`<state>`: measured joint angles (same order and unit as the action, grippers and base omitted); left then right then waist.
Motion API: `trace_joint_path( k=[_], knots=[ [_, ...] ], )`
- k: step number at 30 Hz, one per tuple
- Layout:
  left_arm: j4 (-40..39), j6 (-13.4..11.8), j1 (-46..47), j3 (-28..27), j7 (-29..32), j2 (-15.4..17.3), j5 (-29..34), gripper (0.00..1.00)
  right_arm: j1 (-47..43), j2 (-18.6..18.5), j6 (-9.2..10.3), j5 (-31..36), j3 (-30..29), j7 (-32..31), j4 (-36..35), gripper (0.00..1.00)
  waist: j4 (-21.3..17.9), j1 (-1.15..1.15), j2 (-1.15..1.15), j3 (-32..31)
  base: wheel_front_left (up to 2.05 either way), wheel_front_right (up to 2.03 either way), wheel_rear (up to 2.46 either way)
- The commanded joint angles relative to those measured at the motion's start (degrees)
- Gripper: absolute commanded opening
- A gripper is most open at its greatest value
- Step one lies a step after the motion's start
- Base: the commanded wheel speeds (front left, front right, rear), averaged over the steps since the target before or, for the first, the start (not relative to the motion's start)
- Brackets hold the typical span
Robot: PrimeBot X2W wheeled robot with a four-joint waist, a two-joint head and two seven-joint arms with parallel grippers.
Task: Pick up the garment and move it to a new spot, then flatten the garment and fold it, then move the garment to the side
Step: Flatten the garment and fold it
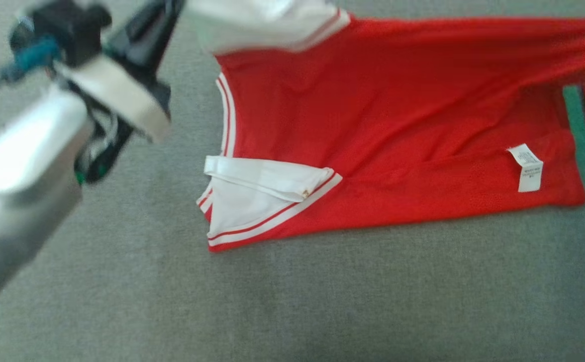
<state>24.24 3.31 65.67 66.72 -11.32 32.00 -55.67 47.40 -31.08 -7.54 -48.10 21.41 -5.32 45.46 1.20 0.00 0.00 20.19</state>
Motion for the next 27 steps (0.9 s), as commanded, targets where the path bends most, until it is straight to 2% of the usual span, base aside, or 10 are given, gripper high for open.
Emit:
trace_joint_path(
  k=[1,12,19,21,23,24,25,27],
  knots=[
    [-2.58,-0.94,0.15,-2.54,-0.48,3.47,-0.90,0.00,-1.77,-1.92,0.05,-0.75,0.15,1.09,-2.33,0.00,1.05,0.00,0.00,-1.19,0.00,0.00,0.00],
    [-19.72,-9.24,-16.00,-1.86,-2.47,9.10,-4.24,0.00,-15.83,-6.00,0.05,-3.52,-2.48,5.13,-8.97,0.00,3.30,0.00,0.00,-2.56,0.00,0.00,0.00],
    [-21.28,-11.12,-22.38,-1.97,-3.36,8.11,-4.11,0.00,-21.58,-5.50,0.05,-1.78,-4.48,6.31,-12.50,0.00,3.39,0.00,0.00,-2.00,0.00,0.00,0.00],
    [-20.73,-11.20,-23.83,-2.14,-3.49,7.23,-3.72,0.00,-22.90,-5.15,0.05,-1.22,-5.13,6.38,-13.43,0.13,3.33,0.00,0.00,-2.01,0.00,0.00,0.00],
    [-19.92,-11.33,-25.30,-2.42,-3.57,6.40,-3.26,0.00,-24.30,-4.60,0.05,-0.79,-5.88,6.33,-14.32,0.42,3.14,0.00,0.00,-2.26,0.00,0.00,0.00],
    [-19.51,-11.40,-26.05,-2.59,-3.60,5.97,-3.04,0.00,-25.08,-4.33,0.05,-0.57,-6.23,6.26,-14.74,0.90,3.05,0.00,0.00,-2.46,0.00,0.00,0.00],
    [-19.12,-11.43,-26.84,-2.88,-3.62,5.52,-2.95,0.00,-25.91,-4.07,0.05,-0.38,-6.62,6.16,-15.16,1.00,2.97,0.00,0.00,-2.67,0.00,0.00,0.00],
    [-18.50,-11.28,-28.53,-4.17,-3.64,4.45,-2.89,0.00,-27.69,-3.65,0.05,0.13,-7.63,6.17,-15.99,1.00,2.87,0.00,0.00,-3.25,0.00,0.00,0.00]
  ],
)
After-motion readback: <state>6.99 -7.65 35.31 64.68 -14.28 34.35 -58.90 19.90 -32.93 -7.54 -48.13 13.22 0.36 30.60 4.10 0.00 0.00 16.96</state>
